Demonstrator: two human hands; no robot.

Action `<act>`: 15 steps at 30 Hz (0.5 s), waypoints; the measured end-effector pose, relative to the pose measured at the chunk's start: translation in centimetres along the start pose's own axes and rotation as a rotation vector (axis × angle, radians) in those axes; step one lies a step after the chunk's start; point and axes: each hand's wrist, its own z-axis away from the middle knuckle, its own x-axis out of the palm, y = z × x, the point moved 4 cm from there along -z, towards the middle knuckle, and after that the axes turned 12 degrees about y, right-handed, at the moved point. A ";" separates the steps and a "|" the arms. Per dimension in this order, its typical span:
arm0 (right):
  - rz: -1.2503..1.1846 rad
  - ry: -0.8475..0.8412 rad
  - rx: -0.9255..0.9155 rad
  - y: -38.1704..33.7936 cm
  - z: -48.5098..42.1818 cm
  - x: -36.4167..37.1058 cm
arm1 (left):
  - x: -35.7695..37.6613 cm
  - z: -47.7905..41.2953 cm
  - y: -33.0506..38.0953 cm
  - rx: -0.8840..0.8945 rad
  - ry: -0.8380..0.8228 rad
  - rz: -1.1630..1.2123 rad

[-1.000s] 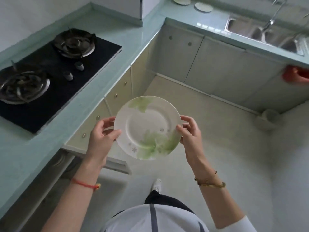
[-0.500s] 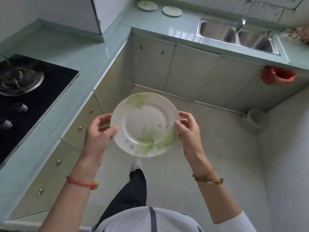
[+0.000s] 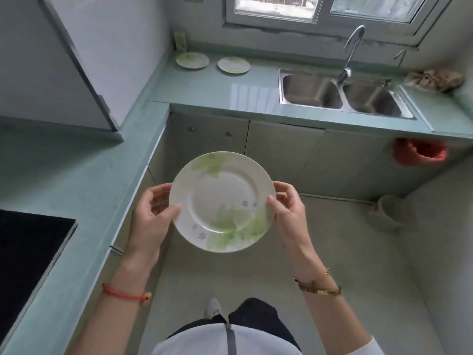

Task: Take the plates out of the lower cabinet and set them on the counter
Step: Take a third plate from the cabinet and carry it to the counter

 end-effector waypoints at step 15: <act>0.025 -0.018 0.008 -3.7 -26.5 13.8 | 13.4 -25.5 3.4 -0.019 0.065 -0.003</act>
